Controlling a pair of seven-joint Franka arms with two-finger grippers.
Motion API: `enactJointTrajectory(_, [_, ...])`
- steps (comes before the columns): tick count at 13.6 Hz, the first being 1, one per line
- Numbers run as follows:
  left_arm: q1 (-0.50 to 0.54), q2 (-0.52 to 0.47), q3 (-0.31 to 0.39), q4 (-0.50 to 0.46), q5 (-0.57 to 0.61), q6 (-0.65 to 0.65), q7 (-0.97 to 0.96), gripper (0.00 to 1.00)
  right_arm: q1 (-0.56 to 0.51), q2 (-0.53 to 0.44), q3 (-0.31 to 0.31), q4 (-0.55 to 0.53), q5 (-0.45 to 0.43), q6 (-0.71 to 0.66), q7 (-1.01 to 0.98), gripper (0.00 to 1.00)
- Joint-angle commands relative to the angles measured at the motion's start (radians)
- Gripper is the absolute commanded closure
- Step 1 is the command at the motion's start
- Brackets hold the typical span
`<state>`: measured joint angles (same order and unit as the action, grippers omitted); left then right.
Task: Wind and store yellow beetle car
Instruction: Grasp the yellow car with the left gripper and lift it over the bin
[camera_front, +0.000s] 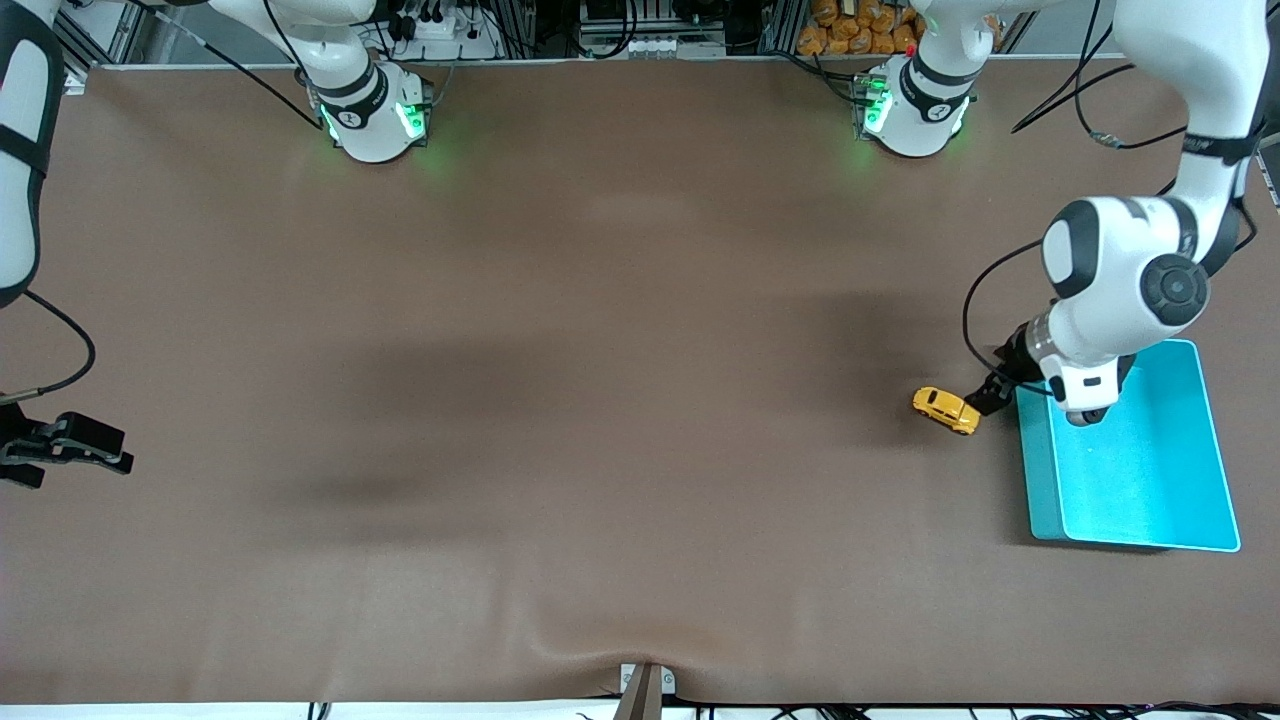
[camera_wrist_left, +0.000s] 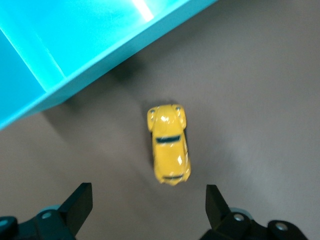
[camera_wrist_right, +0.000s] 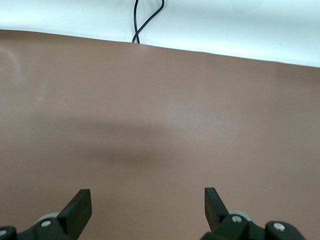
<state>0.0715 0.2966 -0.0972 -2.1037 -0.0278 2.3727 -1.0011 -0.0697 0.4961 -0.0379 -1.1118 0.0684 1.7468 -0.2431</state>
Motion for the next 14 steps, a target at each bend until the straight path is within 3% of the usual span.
enactJointTrajectory(1, [-0.006, 0.062, -0.002, 0.01, -0.012, 0.072, -0.115, 0.0, 0.013, -0.06, -0.003, -0.02, -0.027, -0.105, 0.053, 0.0])
enactJointTrajectory(4, [-0.004, 0.101, -0.002, 0.013, -0.009, 0.106, -0.137, 0.0, 0.016, -0.073, -0.007, -0.023, -0.045, -0.124, 0.074, 0.0])
enactJointTrajectory(6, [-0.006, 0.128, -0.002, 0.017, -0.009, 0.111, -0.137, 0.0, 0.045, -0.134, -0.004, -0.103, -0.11, -0.118, 0.103, 0.0])
enactJointTrajectory(11, [-0.009, 0.182, -0.002, 0.017, -0.004, 0.147, -0.137, 0.0, 0.053, -0.218, -0.004, -0.175, -0.105, -0.102, 0.203, 0.0])
enactJointTrajectory(12, [-0.01, 0.191, -0.002, 0.017, -0.004, 0.167, -0.142, 0.06, 0.056, -0.246, -0.004, -0.207, -0.105, -0.084, 0.203, 0.0])
enactJointTrajectory(14, [-0.038, 0.225, 0.002, 0.019, -0.004, 0.204, -0.154, 0.65, 0.053, -0.339, -0.004, -0.339, -0.104, 0.011, 0.208, 0.0])
